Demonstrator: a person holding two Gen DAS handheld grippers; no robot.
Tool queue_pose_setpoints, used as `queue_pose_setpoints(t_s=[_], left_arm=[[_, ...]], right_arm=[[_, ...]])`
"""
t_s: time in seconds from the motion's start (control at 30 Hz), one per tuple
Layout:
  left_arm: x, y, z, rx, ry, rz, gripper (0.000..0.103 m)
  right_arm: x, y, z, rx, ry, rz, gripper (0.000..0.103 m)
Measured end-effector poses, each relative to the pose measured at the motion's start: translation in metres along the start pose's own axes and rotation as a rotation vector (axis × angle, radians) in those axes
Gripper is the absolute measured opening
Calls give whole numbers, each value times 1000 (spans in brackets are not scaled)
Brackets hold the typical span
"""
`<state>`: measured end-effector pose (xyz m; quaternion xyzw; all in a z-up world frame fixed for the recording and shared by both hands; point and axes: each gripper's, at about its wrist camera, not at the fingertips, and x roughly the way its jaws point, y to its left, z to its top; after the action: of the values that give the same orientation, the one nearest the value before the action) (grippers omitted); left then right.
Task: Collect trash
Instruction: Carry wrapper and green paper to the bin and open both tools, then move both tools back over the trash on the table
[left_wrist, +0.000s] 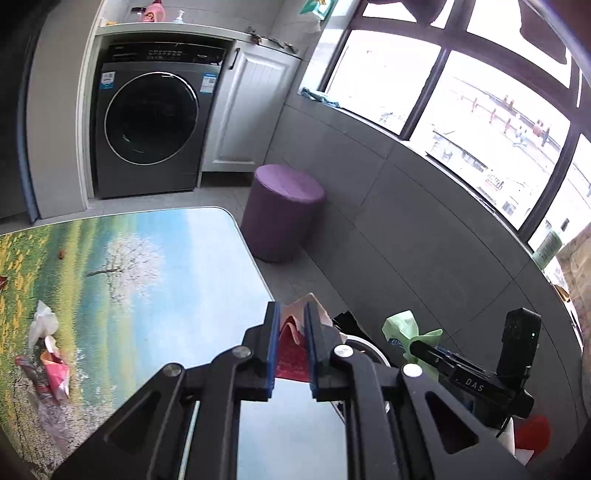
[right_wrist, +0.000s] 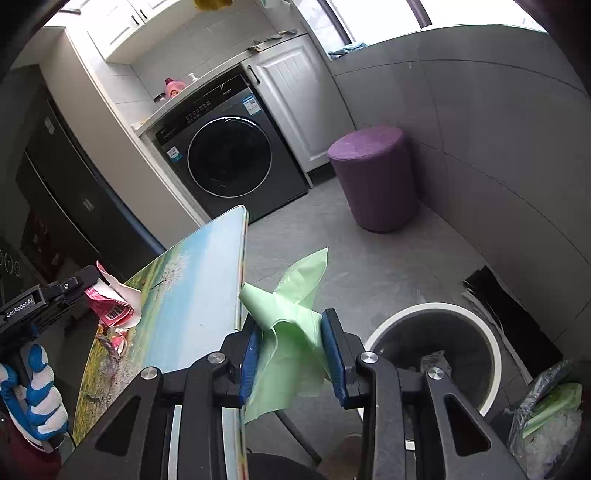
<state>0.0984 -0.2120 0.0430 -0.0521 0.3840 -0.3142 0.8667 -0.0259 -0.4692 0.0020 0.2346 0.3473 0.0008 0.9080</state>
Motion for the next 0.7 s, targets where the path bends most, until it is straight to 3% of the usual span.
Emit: queue_pose_setpoints(t_s=[0.17, 0.3, 0.33, 0.37, 0.4, 0.43, 0.53, 0.7], left_arm=[[78, -81, -8, 101, 125, -72, 13], [132, -122, -19, 136, 203, -106, 15], [144, -128, -22, 145, 221, -110, 21], [155, -133, -25, 150, 236, -105, 39], [162, -135, -28, 148, 245, -100, 48], [166, -136, -31, 143, 252, -101, 52], [167, -137, -38, 161, 260, -91, 52], [143, -127, -37, 195, 203, -32, 52]], right_arm=[[4, -63, -7, 112, 22, -71, 33], [18, -98, -14, 171, 51, -115, 43], [19, -105, -17, 180, 58, -129, 43], [21, -111, -19, 188, 64, -142, 44], [23, -116, -21, 194, 71, -157, 45], [24, -121, -22, 198, 76, -171, 45], [23, -126, -25, 207, 81, -180, 46], [12, -120, -27, 206, 65, -170, 46]])
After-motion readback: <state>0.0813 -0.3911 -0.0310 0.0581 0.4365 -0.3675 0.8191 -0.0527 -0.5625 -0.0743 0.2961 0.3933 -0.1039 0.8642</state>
